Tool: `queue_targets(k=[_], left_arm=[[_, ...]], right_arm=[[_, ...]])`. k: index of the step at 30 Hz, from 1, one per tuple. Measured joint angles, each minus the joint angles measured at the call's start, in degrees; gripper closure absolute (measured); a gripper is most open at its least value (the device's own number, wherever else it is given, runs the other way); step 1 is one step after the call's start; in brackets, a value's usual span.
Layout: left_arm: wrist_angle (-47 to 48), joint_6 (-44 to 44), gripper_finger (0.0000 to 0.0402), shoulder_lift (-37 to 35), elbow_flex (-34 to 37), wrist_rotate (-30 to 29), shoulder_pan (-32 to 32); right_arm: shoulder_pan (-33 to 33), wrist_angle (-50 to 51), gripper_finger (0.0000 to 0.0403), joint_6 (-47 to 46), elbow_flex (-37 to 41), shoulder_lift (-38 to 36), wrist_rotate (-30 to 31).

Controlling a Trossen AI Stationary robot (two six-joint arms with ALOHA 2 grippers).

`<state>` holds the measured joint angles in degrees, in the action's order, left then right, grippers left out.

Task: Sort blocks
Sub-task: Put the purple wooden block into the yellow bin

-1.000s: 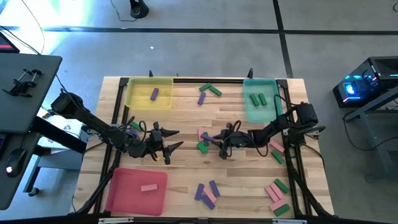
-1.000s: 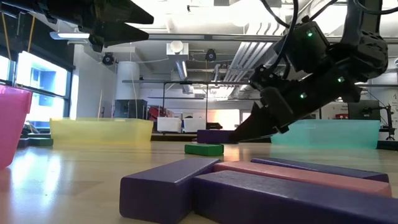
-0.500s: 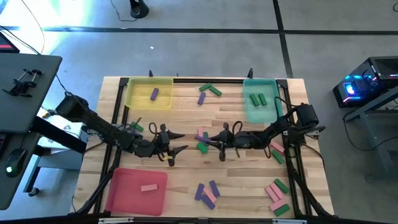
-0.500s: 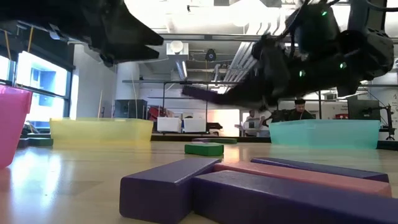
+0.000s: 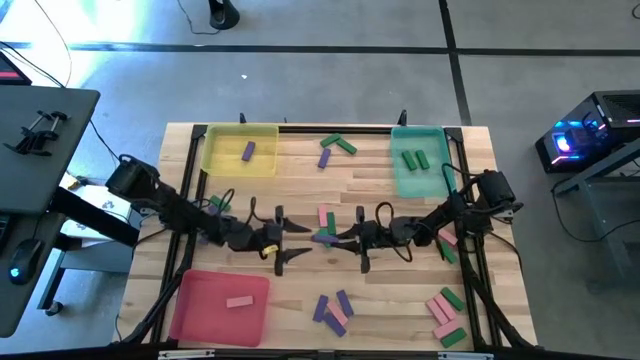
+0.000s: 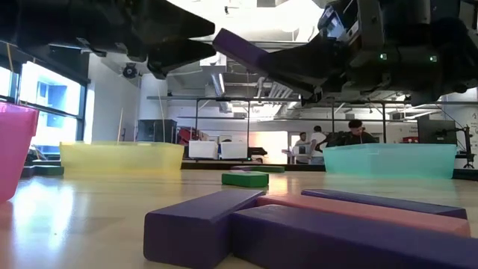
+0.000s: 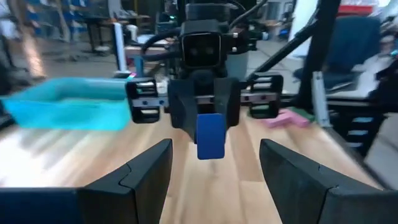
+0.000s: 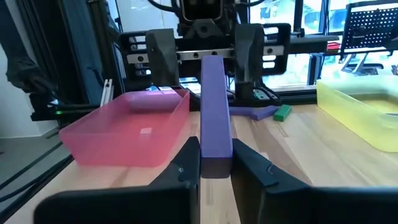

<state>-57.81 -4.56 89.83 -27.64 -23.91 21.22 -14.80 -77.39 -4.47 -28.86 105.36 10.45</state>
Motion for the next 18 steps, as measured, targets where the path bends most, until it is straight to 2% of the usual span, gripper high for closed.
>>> queue_targets(k=[2,9,18], left_arm=[[-0.18,-1.32,0.0172,0.01,0.00,2.25,-0.84],[1.57,-2.82,0.0187,0.01,-2.39,4.30,-1.72],[2.80,-2.86,0.0261,0.01,-2.75,4.44,-1.71]], right_arm=[[0.02,-0.01,0.0367,0.00,-0.10,0.00,0.03],[0.06,3.33,0.0366,1.54,-3.23,-0.02,-0.39],[0.06,6.62,0.0366,1.95,-4.98,-0.02,-0.60]])
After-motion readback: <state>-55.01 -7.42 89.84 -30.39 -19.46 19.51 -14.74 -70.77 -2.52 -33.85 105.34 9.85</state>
